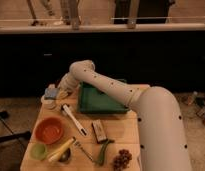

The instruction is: Place sponge in paper cup

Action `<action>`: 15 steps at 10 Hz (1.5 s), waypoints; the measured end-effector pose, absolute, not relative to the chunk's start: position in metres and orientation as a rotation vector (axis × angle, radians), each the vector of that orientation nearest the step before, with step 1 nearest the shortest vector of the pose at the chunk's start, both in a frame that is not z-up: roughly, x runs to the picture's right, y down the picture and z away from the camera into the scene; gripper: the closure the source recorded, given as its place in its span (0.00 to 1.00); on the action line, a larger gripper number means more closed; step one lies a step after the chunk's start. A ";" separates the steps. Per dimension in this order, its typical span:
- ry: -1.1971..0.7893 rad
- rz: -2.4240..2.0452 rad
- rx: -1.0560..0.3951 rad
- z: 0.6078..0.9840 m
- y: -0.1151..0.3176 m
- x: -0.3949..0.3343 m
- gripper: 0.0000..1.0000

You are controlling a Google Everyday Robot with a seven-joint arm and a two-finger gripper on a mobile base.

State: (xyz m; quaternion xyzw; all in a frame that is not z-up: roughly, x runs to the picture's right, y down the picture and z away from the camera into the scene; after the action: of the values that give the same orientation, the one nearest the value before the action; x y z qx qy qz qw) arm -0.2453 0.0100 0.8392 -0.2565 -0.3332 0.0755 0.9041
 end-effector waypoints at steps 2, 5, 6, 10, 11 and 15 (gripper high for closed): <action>-0.684 0.152 -0.539 0.839 0.010 -0.262 1.00; -0.685 0.153 -0.558 0.843 0.010 -0.273 1.00; -0.687 0.146 -0.567 0.844 0.012 -0.278 1.00; -0.687 0.139 -0.595 0.852 0.017 -0.284 1.00; -0.688 0.139 -0.600 0.853 0.018 -0.285 1.00; -0.692 0.136 -0.614 0.860 0.017 -0.290 1.00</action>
State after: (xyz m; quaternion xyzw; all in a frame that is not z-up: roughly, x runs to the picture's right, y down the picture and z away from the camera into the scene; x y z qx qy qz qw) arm -0.2901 0.0171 0.8597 -0.2960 -0.3333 0.0655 0.8927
